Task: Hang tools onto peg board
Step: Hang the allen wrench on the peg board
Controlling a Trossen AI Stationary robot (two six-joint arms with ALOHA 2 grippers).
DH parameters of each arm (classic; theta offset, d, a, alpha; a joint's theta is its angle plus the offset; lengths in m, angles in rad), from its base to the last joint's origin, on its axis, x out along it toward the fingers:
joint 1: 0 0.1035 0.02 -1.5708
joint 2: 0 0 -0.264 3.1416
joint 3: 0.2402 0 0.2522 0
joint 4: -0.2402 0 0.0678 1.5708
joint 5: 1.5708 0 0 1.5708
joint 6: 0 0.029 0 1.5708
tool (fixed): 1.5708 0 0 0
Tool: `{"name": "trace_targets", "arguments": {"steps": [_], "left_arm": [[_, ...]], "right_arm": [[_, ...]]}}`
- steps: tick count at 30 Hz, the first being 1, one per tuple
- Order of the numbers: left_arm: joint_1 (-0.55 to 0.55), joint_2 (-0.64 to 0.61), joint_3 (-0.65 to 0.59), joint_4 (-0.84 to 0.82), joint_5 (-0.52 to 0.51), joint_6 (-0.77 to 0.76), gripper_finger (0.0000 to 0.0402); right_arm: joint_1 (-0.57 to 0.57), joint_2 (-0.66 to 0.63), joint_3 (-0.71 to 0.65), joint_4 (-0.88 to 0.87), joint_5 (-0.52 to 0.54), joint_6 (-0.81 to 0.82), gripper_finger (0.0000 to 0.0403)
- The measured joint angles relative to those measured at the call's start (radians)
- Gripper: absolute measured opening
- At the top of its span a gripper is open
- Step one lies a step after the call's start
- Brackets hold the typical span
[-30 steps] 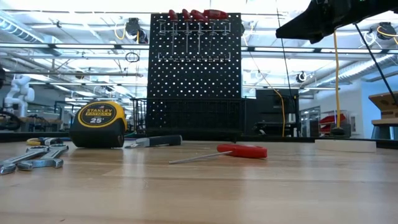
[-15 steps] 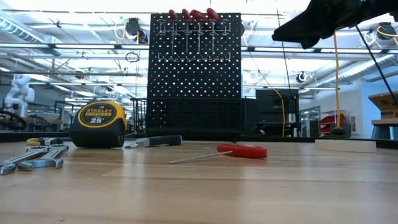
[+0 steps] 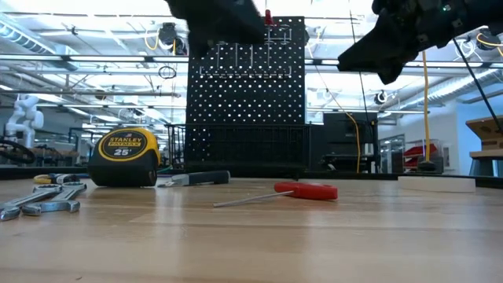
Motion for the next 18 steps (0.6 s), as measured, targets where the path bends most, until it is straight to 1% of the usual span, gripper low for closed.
{"name": "trace_targets", "arguments": {"steps": [3,8,11,14,18], "left_arm": [[-0.016,0.066,0.01,0.037,-0.01,-0.031,0.0061],[-0.017,0.158,0.015,0.039,-0.017,-0.2,0.0061],[-0.027,0.21,0.021,0.04,-0.04,-0.254,0.0061],[-0.041,0.258,0.042,0.047,-0.048,-0.262,0.0061],[-0.044,0.311,0.054,0.043,-0.119,-0.29,0.0061]], "right_arm": [[0.021,0.0,0.0,-0.055,-0.002,0.102,0.0093],[0.061,0.004,0.0,-0.168,0.001,0.232,0.0093],[0.077,0.006,0.0,-0.192,0.0,0.272,0.0093],[0.094,0.005,0.0,-0.189,0.0,0.285,0.0093],[0.115,0.005,0.0,-0.187,0.0,0.284,0.0093]]}}
